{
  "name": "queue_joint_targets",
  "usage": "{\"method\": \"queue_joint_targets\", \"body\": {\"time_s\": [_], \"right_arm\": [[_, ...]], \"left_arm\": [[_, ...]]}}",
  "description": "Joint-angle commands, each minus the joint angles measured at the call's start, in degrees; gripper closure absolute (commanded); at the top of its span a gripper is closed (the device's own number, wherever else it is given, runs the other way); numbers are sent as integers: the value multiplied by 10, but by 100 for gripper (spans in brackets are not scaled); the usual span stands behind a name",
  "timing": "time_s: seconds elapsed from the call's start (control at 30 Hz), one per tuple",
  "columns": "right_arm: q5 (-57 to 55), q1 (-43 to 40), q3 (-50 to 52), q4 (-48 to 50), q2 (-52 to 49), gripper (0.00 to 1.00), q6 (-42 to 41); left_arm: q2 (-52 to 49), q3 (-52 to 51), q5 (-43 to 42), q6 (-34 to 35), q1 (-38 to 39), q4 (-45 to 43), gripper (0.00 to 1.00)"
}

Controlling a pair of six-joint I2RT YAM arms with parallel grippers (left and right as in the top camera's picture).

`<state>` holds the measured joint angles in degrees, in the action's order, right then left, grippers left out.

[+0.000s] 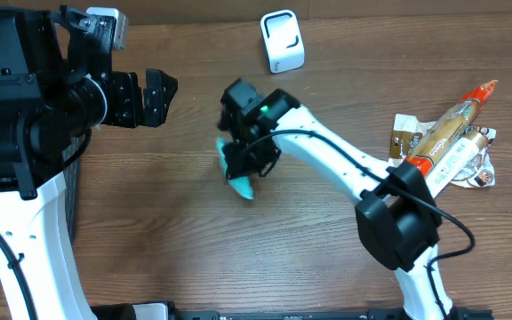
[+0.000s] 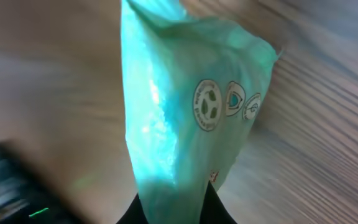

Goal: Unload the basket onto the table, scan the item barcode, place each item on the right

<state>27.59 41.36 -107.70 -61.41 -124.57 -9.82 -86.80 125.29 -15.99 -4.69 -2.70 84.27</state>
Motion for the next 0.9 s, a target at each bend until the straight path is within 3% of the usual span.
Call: {"method": "queue_joint_targets", "body": {"time_s": [0.0,0.2,0.33,0.63,0.87], "right_arm": [[187,-12,36,55,16,96,29],[201,-15,158,205,10,96,-78],[195,-27,200,240,10,96,-107],[19,-59,217,182,10,68,-116],[-35,-91,217,132,10,59,-80]], "left_arm": [[-2,4,1,-9,1,-1,0],[-2,4,1,-9,1,-1,0],[-2,4,1,-9,1,-1,0],[-2,4,1,-9,1,-1,0],[-2,4,1,-9,1,-1,0]]}}
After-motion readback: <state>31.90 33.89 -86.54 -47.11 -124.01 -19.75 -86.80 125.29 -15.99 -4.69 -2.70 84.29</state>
